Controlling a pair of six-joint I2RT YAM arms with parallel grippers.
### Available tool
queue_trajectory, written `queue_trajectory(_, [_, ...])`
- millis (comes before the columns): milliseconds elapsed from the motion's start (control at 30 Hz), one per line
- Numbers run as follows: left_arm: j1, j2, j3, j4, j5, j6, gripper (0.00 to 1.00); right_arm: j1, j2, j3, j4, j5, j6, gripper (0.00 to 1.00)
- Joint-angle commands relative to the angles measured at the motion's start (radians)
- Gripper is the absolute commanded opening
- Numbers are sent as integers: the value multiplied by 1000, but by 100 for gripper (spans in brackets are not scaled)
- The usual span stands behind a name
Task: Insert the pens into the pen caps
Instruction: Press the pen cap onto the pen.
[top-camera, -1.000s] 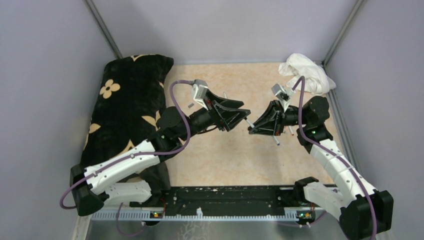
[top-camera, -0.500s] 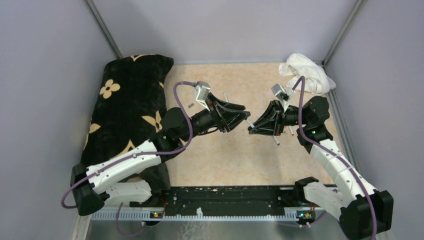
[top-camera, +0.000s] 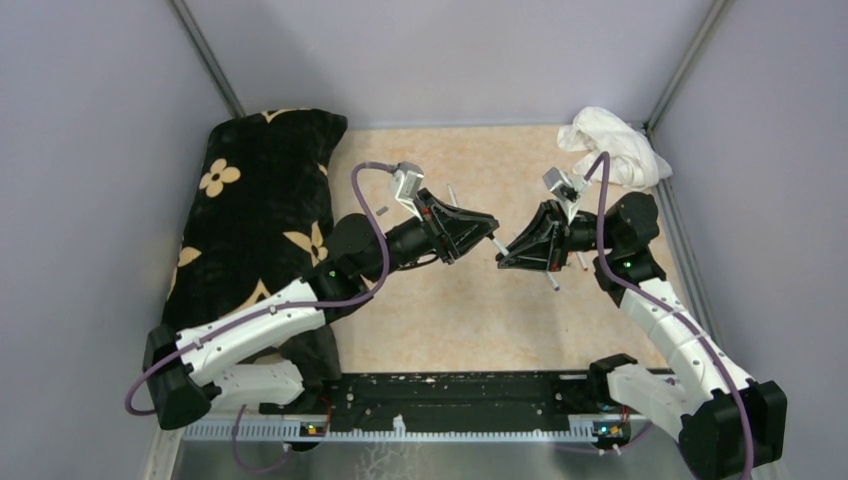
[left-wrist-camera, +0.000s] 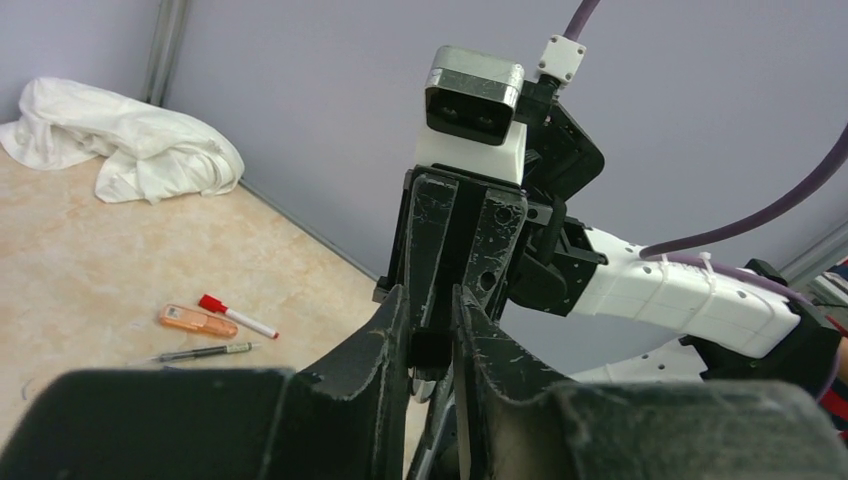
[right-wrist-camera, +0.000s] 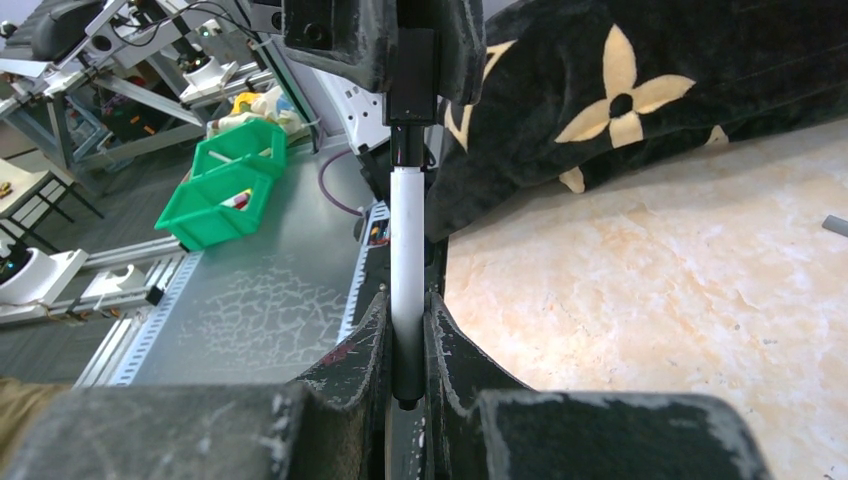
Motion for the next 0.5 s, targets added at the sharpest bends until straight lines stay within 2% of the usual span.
queue_trajectory(0, [5,20,-9,11,28,-20,20,-9,-7,25,31,6,22,0])
queue_trajectory(100, [5,39,-12,8,42,-43,3,-9,1,39,40,13,38,0])
queue_trajectory(133, [5,47,-17,14,51,-51,0,-9,3,44,40,15,39,0])
queue_trajectory(333, [3,106,-103,137,160,-139,0,-19,12,66,57,24,52,0])
queue_trajectory(467, [-13,133,-150,143,192,-182,0,-35,28,98,106,19,96,0])
